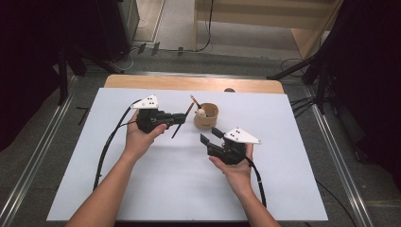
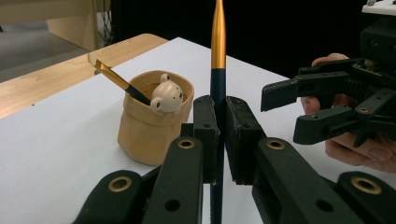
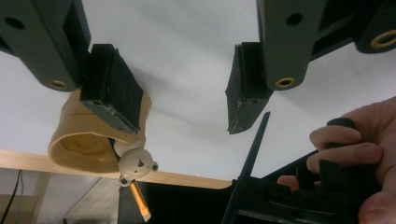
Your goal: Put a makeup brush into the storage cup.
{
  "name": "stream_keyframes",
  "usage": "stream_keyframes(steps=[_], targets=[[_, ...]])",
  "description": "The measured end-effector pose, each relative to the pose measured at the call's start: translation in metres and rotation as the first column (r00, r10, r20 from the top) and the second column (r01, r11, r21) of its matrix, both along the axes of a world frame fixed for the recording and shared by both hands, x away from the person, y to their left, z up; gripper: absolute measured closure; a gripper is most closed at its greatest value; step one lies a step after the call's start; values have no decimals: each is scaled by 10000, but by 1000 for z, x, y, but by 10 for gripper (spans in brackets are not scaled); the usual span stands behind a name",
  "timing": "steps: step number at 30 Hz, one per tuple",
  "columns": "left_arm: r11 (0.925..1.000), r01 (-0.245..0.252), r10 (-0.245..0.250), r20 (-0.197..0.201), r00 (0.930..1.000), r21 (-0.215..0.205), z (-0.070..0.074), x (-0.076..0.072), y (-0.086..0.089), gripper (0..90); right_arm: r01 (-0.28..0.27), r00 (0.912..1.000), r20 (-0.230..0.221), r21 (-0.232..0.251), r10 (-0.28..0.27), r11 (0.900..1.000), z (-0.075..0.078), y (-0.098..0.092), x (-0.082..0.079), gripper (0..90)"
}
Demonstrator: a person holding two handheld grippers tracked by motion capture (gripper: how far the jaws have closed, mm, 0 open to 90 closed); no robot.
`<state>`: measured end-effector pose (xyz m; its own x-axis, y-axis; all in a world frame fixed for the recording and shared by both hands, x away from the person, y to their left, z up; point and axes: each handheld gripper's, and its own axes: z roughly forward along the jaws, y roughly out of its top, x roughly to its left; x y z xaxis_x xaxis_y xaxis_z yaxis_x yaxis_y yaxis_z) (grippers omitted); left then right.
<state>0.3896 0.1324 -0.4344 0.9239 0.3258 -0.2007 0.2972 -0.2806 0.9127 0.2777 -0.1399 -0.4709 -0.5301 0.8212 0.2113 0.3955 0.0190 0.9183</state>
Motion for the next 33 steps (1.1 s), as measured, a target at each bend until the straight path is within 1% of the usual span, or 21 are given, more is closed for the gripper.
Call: stream_keyframes(steps=[2, 4, 7, 8, 16, 20, 25, 26, 29, 33], targets=[[10000, -1, 1, 26, 10000, -13, -1, -1, -1, 844, 0, 10000, -57, 55, 0, 10000, 0, 3, 2, 466], [9999, 53, -54, -41, 10000, -141, -1, -1, -2, 844, 32, 10000, -40, 79, -32, 10000, 0, 6, 3, 471], [9997, 27, -27, 19, 10000, -237, 0, -3, -4, 844, 4, 10000, -85, 127, -3, 9999, 0, 10, 5, 480], [9997, 31, -30, 27, 10000, -259, 0, -3, -4, 844, -31, 9999, -148, 181, 34, 9998, 0, 13, 6, 484], [9991, 39, -36, 65, 10000, -412, -1, -6, -9, 844, -295, 9993, -214, 359, 303, 9989, -2, 25, 11, 518], [9987, 63, -58, 114, 9999, -504, -1, -8, -12, 844, -455, 9985, -270, 577, 472, 9973, 0, 33, 13, 539], [9982, 110, -99, 190, 9998, -585, 0, -10, -15, 844, -637, 9973, -334, 643, 659, 9959, 2, 43, 17, 567], [9982, 103, -90, 210, 9997, -593, 0, -11, -15, 844, -601, 9971, -410, 766, 634, 9952, 2, 45, 18, 579], [9980, 135, -120, 248, 9996, -610, 0, -11, -15, 844, -561, 9962, -623, 805, 612, 9952, 1, 48, 22, 620], [9975, 148, -132, 242, 9996, -687, -1, -11, -16, 844, -558, 9940, -877, 1057, 652, 9928, 0, 50, 27, 677]])
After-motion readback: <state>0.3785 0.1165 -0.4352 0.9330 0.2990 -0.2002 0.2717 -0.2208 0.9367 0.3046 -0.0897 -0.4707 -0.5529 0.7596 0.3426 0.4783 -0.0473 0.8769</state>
